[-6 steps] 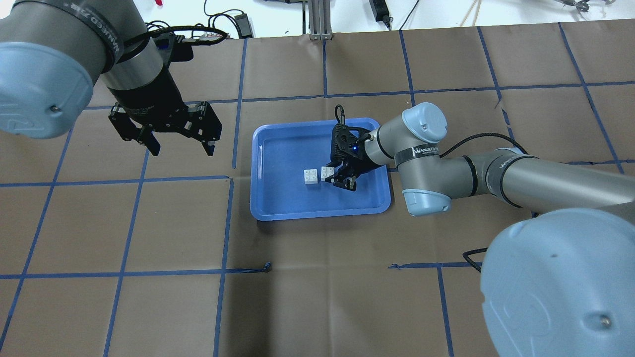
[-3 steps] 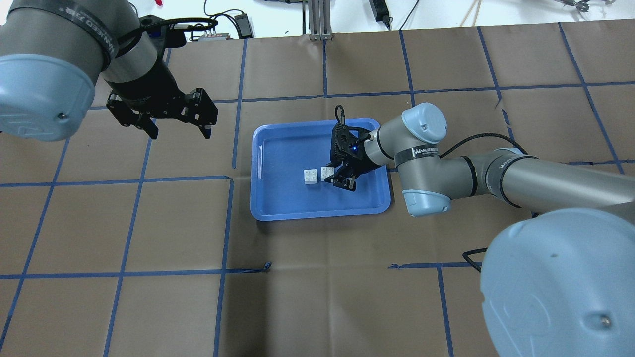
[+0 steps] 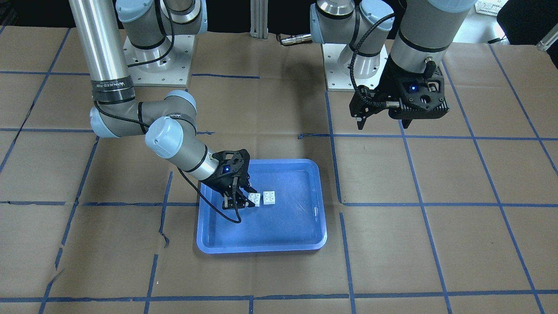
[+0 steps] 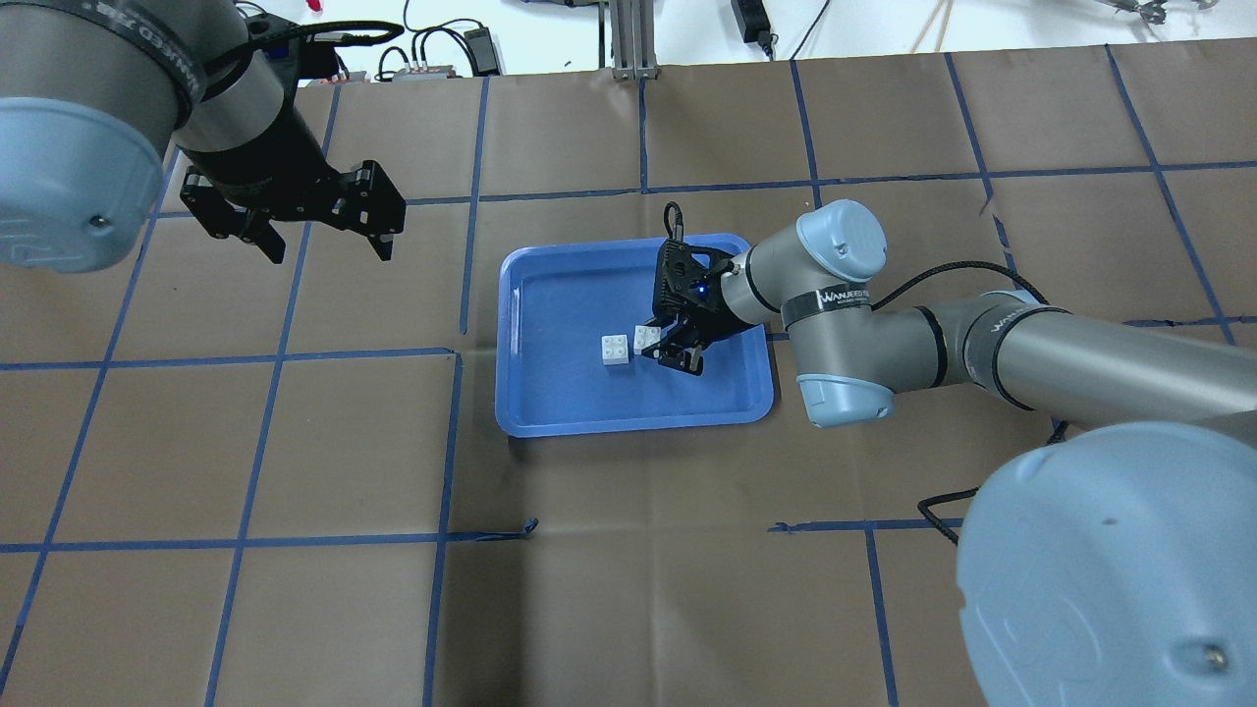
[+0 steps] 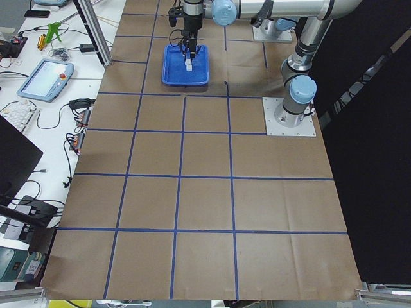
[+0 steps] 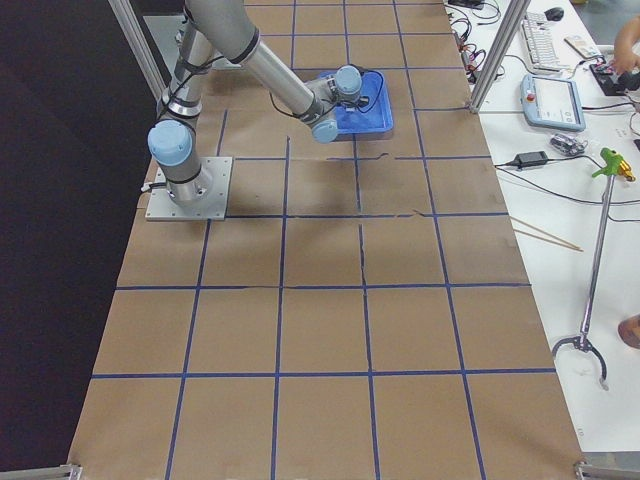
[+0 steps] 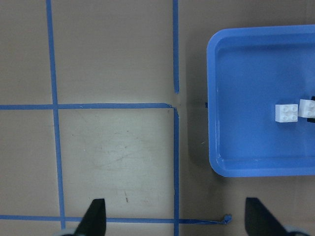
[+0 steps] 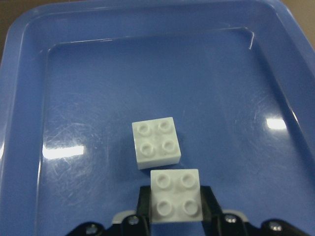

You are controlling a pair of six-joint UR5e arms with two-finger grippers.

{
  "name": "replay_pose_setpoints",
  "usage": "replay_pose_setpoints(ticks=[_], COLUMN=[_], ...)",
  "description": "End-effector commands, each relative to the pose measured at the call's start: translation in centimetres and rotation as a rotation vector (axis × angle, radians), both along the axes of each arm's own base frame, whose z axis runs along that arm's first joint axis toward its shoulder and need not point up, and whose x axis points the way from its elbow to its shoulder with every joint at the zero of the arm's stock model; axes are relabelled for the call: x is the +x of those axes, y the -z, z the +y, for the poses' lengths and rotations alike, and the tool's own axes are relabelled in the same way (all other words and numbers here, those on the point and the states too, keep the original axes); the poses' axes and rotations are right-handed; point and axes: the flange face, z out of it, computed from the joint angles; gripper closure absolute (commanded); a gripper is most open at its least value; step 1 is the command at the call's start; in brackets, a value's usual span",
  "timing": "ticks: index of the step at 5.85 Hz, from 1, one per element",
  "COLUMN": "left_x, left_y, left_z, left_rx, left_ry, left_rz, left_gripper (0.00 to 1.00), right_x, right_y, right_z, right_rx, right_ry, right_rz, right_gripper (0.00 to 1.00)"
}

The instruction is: Assemble white blocks and place on blue tray

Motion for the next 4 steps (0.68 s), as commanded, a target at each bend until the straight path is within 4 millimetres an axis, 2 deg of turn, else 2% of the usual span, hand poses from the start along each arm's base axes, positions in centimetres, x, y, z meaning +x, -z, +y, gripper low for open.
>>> replay_pose_setpoints(ticks=[1,4], left_x=[0.22,0.15], left_y=[-0.02,-0.15], left_z=[-0.07,-0.33], left_rx=[-0.001,-0.003], left_ry=[-0.006,-0.005], left_rz=[0.002,0.002], left_gripper=[0.01,0.01], right_x=[0.30,0.86], right_y=[0.03,0.25], right_z=[0.28,0.63], right_rx=[0.004,0.010], right_ry=[-0.003,-0.013], right_rz=[0.001,0.001], right_gripper=[0.71,0.71])
